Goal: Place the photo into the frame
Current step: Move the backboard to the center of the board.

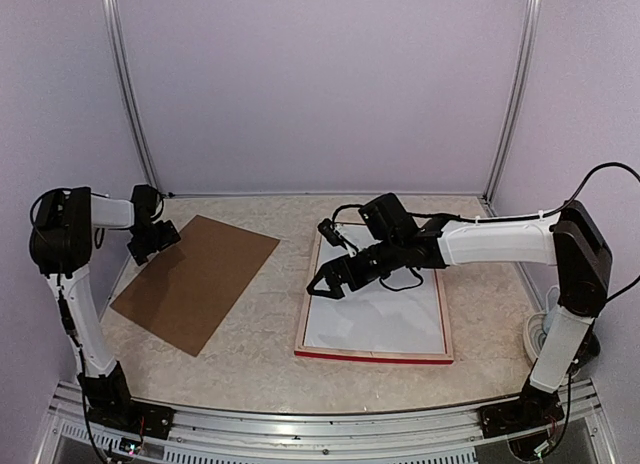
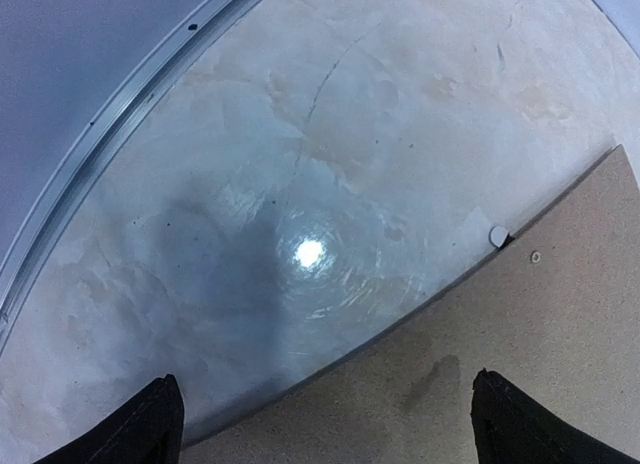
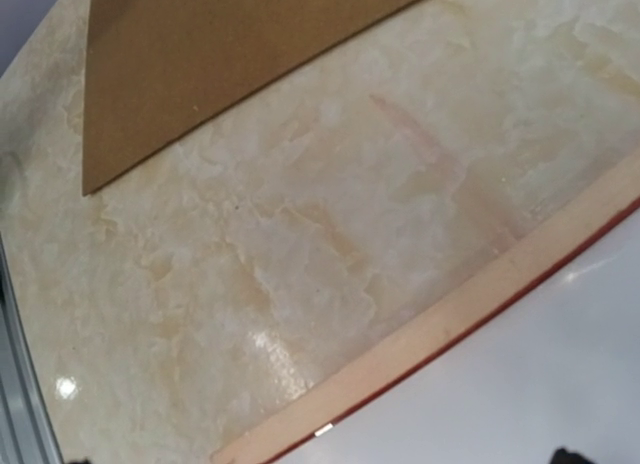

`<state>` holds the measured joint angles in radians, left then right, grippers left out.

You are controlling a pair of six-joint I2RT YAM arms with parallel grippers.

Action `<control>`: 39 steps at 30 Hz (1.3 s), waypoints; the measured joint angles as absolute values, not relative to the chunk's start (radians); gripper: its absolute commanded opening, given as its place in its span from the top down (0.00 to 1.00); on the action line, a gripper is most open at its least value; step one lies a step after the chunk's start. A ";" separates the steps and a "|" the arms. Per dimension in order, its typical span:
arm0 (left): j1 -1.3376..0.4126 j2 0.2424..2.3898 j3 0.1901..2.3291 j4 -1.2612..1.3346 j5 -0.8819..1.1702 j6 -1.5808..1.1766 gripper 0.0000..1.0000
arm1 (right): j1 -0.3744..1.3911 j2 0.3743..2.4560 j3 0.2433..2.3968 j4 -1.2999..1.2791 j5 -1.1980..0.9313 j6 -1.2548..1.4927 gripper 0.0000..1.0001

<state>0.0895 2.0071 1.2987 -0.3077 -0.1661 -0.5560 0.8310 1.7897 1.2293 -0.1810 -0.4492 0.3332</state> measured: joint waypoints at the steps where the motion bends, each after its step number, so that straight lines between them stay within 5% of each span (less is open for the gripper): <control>1: 0.089 2.011 1.299 -0.309 -0.166 -0.556 0.01 | 0.831 1.790 1.229 -0.181 -0.449 0.333 0.01; 39: 0.023 1.725 0.884 -0.071 0.173 -0.677 0.01 | 0.910 1.998 1.507 -0.204 -0.429 0.537 0.01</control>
